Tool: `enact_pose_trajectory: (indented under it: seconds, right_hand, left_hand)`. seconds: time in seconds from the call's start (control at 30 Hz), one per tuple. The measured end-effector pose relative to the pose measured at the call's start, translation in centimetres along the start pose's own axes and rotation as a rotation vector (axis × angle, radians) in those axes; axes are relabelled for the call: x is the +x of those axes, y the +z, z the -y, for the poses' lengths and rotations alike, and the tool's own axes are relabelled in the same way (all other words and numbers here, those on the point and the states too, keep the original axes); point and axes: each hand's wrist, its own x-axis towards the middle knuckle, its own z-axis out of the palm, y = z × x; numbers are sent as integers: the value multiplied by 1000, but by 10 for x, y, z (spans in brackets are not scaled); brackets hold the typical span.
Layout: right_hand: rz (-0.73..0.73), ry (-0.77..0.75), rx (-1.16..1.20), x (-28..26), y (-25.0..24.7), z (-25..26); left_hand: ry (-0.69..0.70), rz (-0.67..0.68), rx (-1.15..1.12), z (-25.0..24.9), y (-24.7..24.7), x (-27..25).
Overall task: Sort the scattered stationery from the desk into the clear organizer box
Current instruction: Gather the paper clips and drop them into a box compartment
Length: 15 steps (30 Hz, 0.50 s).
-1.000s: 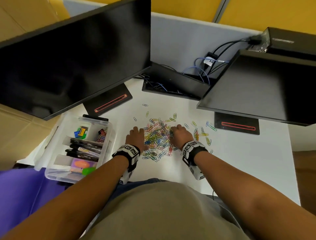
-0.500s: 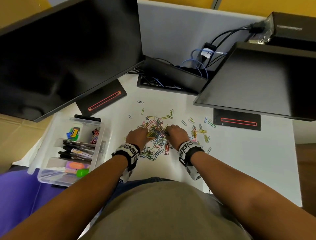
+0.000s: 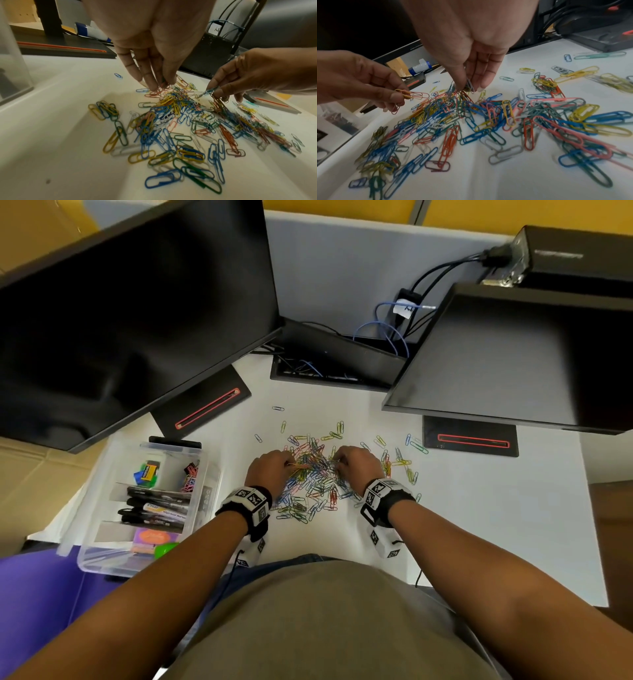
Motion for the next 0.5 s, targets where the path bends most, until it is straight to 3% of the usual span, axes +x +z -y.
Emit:
enact_pose_trajectory:
  seconds: [0.5]
  right_hand:
    - [-175, -20, 209, -8, -22, 30]
  left_hand:
    - [28, -125, -124, 1, -26, -20]
